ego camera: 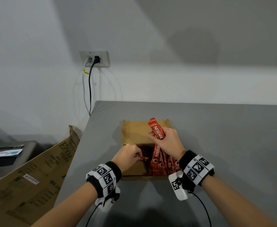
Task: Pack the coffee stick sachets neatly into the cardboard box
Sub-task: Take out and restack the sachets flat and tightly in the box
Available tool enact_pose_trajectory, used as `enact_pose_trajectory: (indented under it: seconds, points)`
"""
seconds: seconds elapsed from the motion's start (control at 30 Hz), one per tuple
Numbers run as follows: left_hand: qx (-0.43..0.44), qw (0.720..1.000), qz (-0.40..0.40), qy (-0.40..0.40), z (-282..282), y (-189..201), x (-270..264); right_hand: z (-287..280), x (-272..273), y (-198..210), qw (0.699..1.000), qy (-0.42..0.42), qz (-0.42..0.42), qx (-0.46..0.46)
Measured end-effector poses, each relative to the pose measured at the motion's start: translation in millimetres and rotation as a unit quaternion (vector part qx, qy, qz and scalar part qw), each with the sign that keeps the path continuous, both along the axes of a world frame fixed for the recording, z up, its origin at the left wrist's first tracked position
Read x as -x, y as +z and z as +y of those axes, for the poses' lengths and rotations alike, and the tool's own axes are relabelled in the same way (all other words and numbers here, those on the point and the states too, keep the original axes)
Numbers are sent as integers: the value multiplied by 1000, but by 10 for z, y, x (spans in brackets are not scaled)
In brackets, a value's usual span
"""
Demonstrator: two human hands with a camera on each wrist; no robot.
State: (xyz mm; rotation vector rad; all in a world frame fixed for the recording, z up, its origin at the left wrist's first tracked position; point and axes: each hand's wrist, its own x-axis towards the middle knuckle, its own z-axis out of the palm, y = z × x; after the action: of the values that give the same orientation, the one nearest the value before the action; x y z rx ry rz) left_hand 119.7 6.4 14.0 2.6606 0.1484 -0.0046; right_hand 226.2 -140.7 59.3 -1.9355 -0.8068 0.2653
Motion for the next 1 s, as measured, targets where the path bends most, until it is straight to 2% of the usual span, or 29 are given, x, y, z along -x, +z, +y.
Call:
enact_pose_trajectory:
  seconds: [0.23,0.4,0.8,1.0]
  points:
    - [-67,998,20,5,-7,-76,-8,-19,-9,-45,1000,3,-1,8]
    - [-101,995,-3,13,-26,-118,8,-39,3,-44,1000,9,-8,15]
    - [-48,998,-10,35,52,-80,-49,-37,-2,-47,1000,20,-7,10]
    - [-59,998,-3,23,12,-93,-37,-40,-17,-50,1000,16,-5,7]
